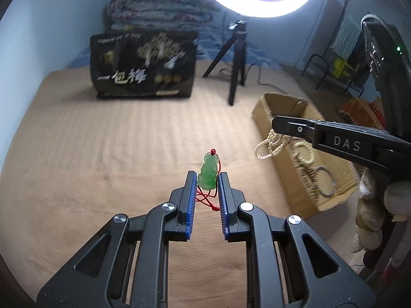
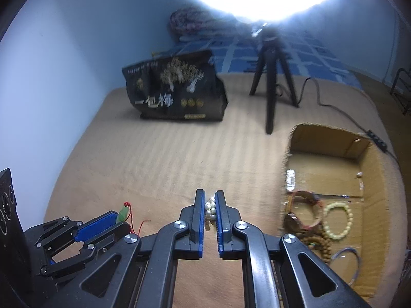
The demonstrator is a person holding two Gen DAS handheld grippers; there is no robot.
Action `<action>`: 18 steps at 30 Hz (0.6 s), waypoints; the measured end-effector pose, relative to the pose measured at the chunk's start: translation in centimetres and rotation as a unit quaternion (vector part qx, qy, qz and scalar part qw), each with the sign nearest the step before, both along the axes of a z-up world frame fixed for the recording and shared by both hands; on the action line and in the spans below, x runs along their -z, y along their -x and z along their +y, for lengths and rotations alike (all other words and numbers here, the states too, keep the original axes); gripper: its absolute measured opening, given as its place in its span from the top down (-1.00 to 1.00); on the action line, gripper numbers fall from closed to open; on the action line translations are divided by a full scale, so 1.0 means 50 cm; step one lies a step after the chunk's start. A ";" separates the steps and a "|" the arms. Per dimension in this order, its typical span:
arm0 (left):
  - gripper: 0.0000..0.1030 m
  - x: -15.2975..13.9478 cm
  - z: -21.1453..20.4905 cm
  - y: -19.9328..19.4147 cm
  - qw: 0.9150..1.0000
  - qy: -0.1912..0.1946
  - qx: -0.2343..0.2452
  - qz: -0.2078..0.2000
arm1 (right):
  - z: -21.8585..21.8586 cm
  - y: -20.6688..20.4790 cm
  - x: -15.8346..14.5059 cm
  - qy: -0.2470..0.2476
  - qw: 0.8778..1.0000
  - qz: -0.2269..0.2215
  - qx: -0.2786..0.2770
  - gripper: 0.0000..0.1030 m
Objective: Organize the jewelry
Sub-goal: 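Lift and carry the pendant and necklace over the cardboard box with both tools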
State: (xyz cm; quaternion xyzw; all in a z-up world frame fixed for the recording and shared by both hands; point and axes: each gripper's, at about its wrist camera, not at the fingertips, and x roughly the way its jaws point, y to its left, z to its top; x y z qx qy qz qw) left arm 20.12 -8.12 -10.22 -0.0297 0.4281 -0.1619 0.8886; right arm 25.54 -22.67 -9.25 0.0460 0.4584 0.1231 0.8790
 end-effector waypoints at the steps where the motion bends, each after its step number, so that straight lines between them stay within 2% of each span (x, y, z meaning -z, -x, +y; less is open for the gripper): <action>1: 0.70 -0.007 -0.006 0.003 1.000 0.003 0.002 -0.003 | -0.010 0.007 -0.009 -0.001 1.000 -0.004 0.003 0.90; 11: 0.70 -0.079 -0.097 0.042 0.997 0.013 0.045 -0.054 | -0.116 0.054 -0.078 -0.004 0.998 -0.042 0.046 0.90; 18: 0.70 -0.093 -0.145 0.053 0.996 0.020 0.066 -0.063 | -0.187 0.071 -0.093 -0.005 0.996 -0.051 0.077 0.90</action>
